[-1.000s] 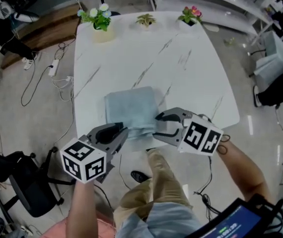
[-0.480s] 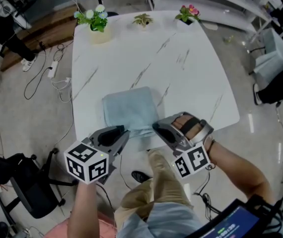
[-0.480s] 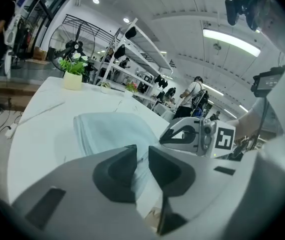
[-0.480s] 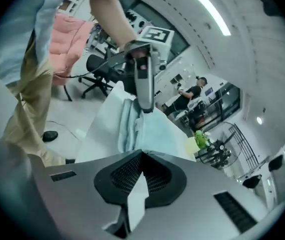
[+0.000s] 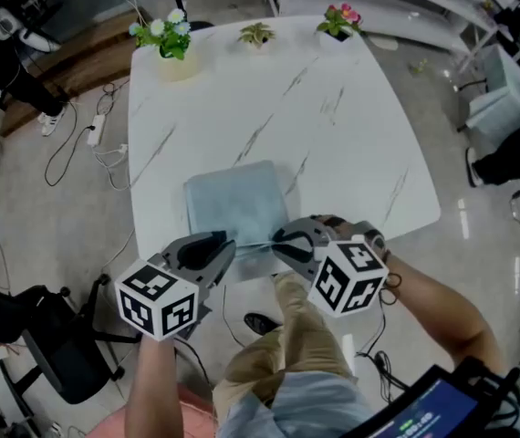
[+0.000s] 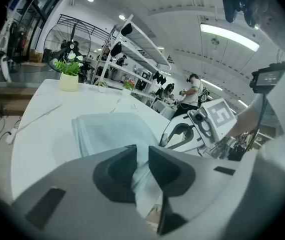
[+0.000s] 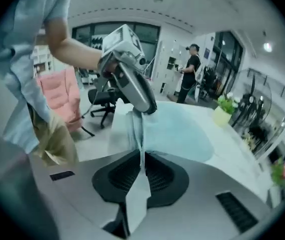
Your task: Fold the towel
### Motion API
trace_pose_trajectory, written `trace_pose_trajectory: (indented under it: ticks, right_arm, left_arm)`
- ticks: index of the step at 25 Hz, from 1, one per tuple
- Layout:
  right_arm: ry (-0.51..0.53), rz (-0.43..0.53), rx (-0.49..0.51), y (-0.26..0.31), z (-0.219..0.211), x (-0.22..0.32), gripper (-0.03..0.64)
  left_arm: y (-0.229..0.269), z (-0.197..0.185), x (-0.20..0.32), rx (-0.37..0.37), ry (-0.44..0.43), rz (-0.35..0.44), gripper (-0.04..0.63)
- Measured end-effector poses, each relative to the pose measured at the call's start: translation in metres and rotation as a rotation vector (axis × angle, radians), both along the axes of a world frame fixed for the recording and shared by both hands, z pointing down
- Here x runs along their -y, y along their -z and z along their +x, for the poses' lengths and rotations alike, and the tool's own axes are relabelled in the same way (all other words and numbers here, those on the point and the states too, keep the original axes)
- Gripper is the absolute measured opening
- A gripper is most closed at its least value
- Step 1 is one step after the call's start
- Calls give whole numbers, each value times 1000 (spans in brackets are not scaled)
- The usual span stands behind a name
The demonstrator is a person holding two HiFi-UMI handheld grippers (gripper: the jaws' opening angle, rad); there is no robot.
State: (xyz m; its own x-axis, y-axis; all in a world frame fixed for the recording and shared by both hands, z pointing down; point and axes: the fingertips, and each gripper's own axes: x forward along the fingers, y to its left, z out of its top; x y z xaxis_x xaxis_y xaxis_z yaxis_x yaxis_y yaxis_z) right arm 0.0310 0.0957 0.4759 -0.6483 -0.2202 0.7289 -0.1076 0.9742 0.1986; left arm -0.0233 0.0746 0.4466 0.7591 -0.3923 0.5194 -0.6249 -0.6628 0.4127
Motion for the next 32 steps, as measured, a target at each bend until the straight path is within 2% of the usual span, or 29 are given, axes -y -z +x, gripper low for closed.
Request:
trace_pose_trajectory:
  ticks: [2, 4, 5, 6, 9, 12, 13, 16, 18, 20, 22, 24, 28, 30, 32]
  right_arm:
    - [35, 232, -46, 5, 3, 6, 44]
    - [121, 493, -120, 5, 5, 7, 41]
    - [178, 577, -162, 0, 6, 2, 44]
    - [229, 612, -195, -9, 7, -4, 54]
    - [285, 546, -224, -30, 13, -20, 116]
    - [260, 414, -161, -26, 13, -29, 164]
    - [212, 345, -96, -14, 12, -29, 172]
    - [-16, 158, 134, 31, 8, -6, 90]
    - [-112, 90, 170, 35, 5, 12, 47]
    - [-125, 51, 91, 11, 6, 14, 19]
    - [-107, 46, -6, -18, 12, 7, 18]
    - [-115, 51, -30, -33, 17, 3, 18]
    - [-226, -42, 90, -11, 21, 8, 18]
    - [-304, -79, 172, 15, 27, 11, 18]
    - [-393, -106, 283, 54, 35, 16, 18]
  left_arm:
    - [0, 0, 0, -5, 3, 0, 75]
    - [-2, -1, -1, -5, 8, -6, 75]
    - [-4, -3, -2, -3, 11, -12, 75]
    - [-7, -4, -3, -1, 14, -21, 75]
    - [-19, -6, -7, 5, 16, -59, 75]
    - [-31, -8, -12, 20, 21, -91, 74]
    - [-32, -10, -14, 22, 23, -95, 72]
    - [-32, -12, -17, 18, 23, -97, 72]
    - [-35, -12, -16, 24, 17, -96, 71]
    - [-40, -12, -16, 34, 14, -93, 69]
    - [-45, -13, -17, 49, 12, -87, 58]
    - [-50, -11, -18, 78, 3, -73, 43]
    - [-39, -12, -25, 95, -3, -49, 46]
    - [-10, -19, -27, 57, 35, -12, 46]
    - [36, -29, -25, -9, 114, 59, 44]
